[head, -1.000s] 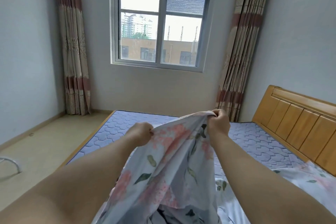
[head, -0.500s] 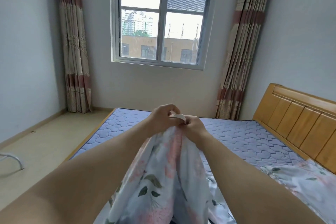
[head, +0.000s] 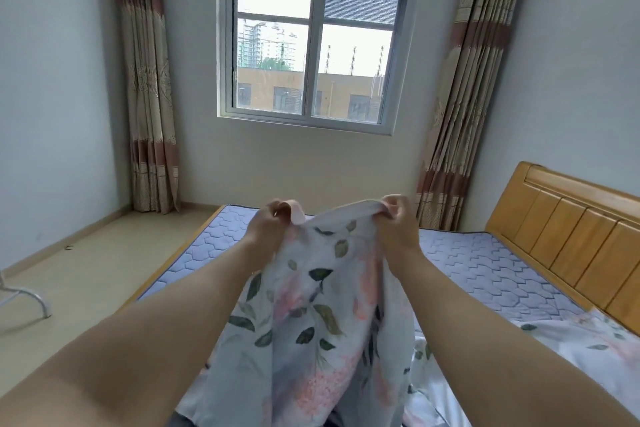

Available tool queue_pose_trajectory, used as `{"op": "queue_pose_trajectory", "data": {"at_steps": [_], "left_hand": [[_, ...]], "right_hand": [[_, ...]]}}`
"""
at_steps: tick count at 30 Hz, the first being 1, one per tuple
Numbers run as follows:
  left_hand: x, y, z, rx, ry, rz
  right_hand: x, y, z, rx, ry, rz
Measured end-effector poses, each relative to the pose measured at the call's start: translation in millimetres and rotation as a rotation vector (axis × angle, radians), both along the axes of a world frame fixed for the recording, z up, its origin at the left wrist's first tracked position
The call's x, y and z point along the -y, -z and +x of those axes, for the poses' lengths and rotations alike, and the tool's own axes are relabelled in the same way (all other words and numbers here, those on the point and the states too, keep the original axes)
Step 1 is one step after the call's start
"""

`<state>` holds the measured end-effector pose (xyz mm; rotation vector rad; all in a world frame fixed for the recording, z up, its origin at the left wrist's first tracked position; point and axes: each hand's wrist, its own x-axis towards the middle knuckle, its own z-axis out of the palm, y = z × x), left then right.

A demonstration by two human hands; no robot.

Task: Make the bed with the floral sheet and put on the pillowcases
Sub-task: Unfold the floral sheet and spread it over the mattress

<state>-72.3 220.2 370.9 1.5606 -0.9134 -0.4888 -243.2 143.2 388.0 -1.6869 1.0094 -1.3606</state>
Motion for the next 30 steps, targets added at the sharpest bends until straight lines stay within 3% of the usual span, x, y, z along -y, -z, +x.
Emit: {"op": "queue_pose_trajectory", "data": {"at_steps": [2,4,6,8,12,14,17,21,24,28,30], "left_hand": [[5.0,-21.6,-18.2,0.081,0.053,-0.076],[10.6,-36.9,-35.0,0.195,0.115,-0.116],[11.3,-42.3,-42.2,0.272,0.215,-0.120],[5.7,-38.8,-37.5,0.366,0.275,-0.071],[-4.9,-9.2,-10.9,0.784,0.197,0.397],[-11.6,10.0,2.3,0.724,0.131,0.521],[-18.6,28.7,13.5,0.572,0.058,0.527],[-12.5,29.9,11.6,0.169,-0.011,0.267],[-4.3,13.6,3.6,-0.033,0.016,0.037],[-6.8,-10.8,-2.0,0.089,0.130,0.001],[-8.7,-20.7,-6.7,0.114,0.227,0.012]], "right_hand": [[-9.9,6.4,7.1,-0.058,-0.292,0.099],[-23.8,8.4,16.3,-0.234,-0.470,0.195],[-27.4,9.4,24.9,-0.356,-0.416,0.183],[-19.4,10.4,25.3,-0.257,-0.307,0.155],[-7.7,4.8,23.0,-0.045,-0.154,0.094],[-4.9,-1.2,18.5,0.071,-0.082,0.116],[-0.3,-10.1,6.6,0.177,-0.009,0.064],[2.2,0.4,2.5,0.054,-0.052,0.095],[0.4,9.5,4.8,-0.032,-0.064,0.181],[-0.6,8.6,1.5,0.080,0.026,0.203],[-5.8,4.2,1.2,0.090,-0.238,0.226]]}}
